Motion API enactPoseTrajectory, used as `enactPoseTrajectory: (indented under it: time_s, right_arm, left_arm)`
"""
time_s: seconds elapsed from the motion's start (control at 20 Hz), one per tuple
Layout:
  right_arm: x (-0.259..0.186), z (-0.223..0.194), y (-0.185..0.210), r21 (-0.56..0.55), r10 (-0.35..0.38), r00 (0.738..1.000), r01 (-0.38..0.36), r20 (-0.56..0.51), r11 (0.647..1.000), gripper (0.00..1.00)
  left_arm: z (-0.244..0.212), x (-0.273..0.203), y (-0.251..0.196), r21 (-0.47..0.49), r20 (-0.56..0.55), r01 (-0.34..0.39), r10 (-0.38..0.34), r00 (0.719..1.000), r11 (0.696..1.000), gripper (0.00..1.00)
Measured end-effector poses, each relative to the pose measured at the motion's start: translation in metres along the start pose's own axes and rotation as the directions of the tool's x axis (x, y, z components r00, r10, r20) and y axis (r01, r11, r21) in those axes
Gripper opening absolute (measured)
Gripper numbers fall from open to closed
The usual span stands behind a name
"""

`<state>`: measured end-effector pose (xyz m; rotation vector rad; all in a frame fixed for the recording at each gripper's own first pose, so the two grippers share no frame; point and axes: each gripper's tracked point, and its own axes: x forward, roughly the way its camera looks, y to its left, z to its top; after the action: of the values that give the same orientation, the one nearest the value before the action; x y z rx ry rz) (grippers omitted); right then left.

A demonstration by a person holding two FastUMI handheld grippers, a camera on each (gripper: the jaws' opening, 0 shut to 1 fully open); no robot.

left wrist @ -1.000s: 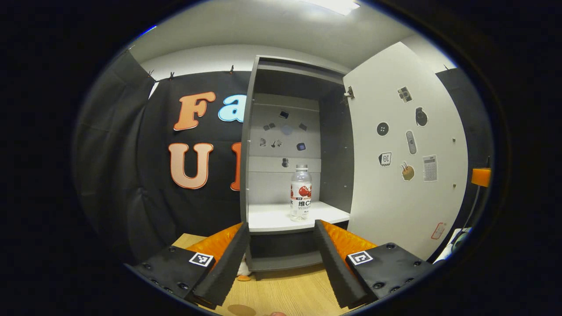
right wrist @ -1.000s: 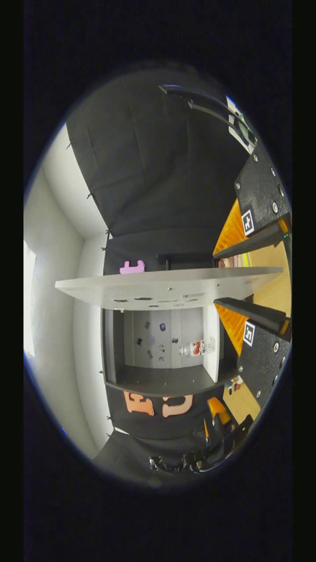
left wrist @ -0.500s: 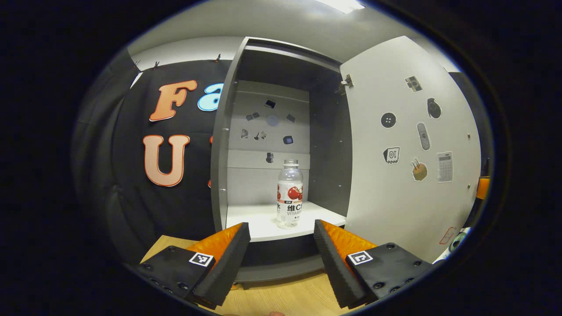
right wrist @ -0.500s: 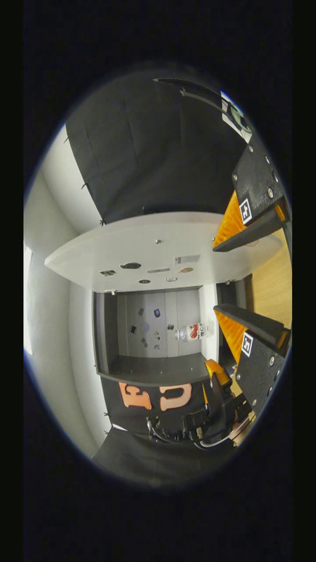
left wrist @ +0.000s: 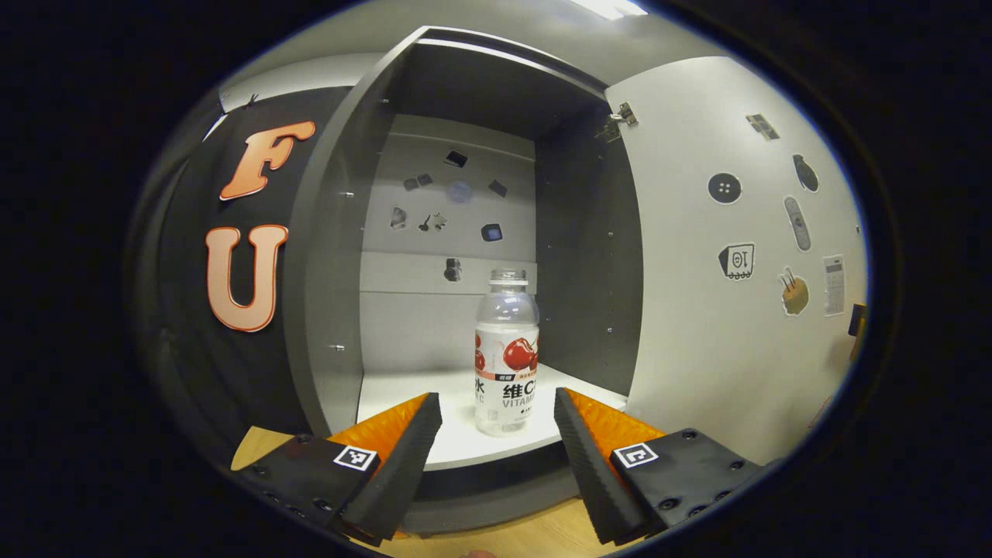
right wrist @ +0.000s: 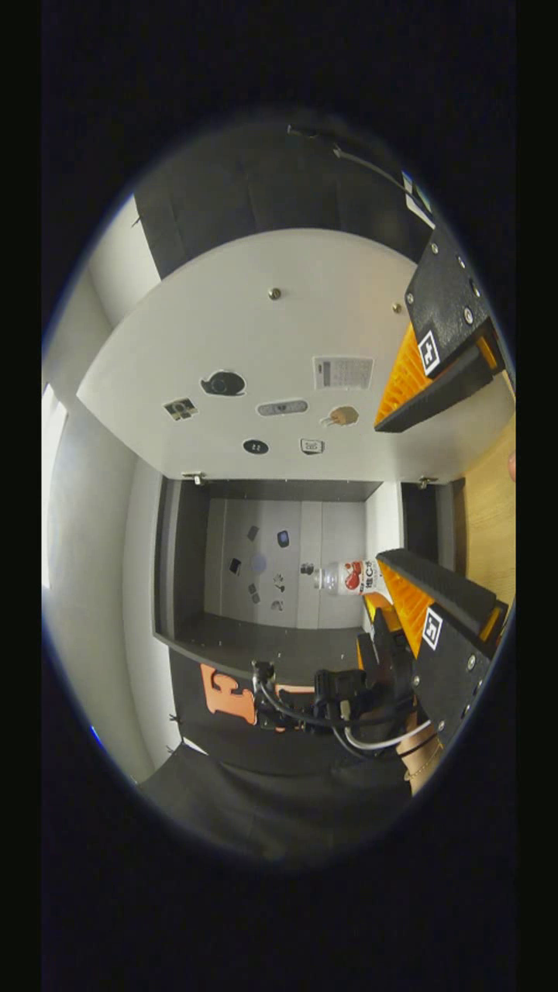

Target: Open the cabinet door with the right hand, grasp the bottle in the cabinet with the left hand and place it on the coaster, then close the cabinet door with the right hand.

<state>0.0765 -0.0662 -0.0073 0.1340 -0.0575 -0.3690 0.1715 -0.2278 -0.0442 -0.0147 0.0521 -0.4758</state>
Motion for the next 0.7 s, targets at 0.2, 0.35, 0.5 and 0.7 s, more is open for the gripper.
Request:
enactPoseTrajectory:
  time_s: [0.2, 0.35, 0.5, 0.7]
  right_arm:
    - [0.019, -0.013, 0.012, 0.002, -0.001, 0.999, 0.001, -0.032, 1.000, 0.93]
    - [0.029, -0.021, 0.019, 0.009, -0.015, 0.998, 0.016, -0.058, 1.000, 0.93]
    - [0.034, -0.031, 0.024, 0.024, -0.022, 0.996, 0.024, -0.084, 0.999, 0.93]
    - [0.040, -0.046, 0.023, 0.016, -0.039, 0.990, 0.041, -0.137, 0.999, 0.93]
  left_arm:
    - [-0.010, 0.036, -0.002, 0.002, -0.022, 0.046, -0.046, 0.999, 0.999, 0.95]
    - [-0.020, 0.062, -0.008, -0.010, -0.049, 0.089, -0.089, 0.995, 0.996, 0.95]
    - [-0.030, 0.088, -0.007, -0.001, -0.071, 0.094, -0.094, 0.993, 0.996, 0.95]
    - [-0.033, 0.111, -0.009, -0.020, -0.075, 0.106, -0.107, 0.991, 0.994, 0.95]
